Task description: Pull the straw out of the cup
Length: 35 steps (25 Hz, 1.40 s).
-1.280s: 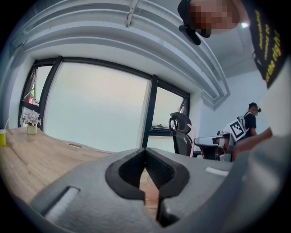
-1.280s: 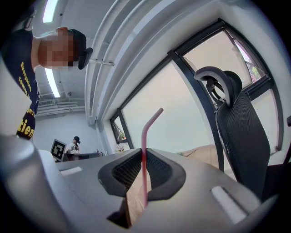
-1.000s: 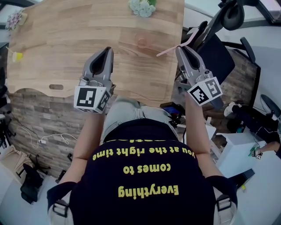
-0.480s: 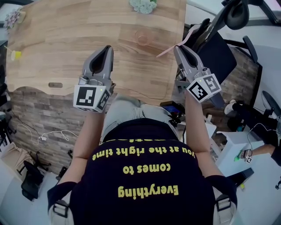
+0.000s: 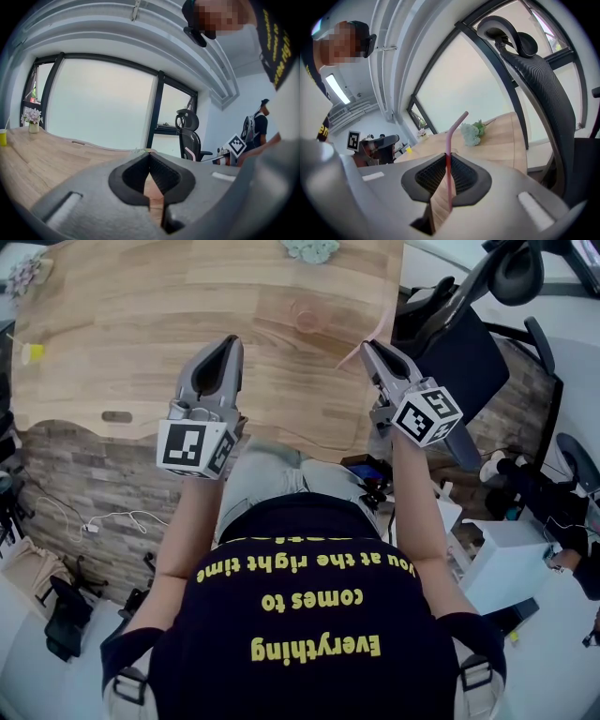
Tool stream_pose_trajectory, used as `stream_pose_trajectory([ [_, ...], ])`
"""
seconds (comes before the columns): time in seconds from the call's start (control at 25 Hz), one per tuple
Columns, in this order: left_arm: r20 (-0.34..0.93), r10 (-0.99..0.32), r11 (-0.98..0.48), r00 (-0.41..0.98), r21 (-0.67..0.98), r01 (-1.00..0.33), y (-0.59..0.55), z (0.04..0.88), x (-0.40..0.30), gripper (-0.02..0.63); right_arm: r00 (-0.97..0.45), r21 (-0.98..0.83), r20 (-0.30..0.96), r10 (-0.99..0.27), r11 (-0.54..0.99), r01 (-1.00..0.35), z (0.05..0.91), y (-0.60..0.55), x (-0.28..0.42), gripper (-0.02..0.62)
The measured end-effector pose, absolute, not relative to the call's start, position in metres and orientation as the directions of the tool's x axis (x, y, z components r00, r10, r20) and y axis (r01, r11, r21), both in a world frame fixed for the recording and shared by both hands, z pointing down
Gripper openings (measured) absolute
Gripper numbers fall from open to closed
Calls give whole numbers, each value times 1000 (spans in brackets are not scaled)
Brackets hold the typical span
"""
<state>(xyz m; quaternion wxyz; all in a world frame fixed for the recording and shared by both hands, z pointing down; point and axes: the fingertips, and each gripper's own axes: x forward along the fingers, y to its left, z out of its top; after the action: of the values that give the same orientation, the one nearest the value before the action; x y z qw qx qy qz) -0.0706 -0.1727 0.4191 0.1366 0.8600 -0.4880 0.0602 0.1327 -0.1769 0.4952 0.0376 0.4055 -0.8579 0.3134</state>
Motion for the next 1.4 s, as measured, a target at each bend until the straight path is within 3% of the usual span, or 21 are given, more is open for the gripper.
stream_pose_trajectory([
  [0.4,248,-820,-485,516,178,-856,-174,424,-72,0,-686,-547,437,-582,433,-716,538,-171,126,40],
  [1.4,269,-817,-479,510,175,-860,-176,432,-73,0,-674,-741,514,-531,121,-661,615,-176,120,41],
])
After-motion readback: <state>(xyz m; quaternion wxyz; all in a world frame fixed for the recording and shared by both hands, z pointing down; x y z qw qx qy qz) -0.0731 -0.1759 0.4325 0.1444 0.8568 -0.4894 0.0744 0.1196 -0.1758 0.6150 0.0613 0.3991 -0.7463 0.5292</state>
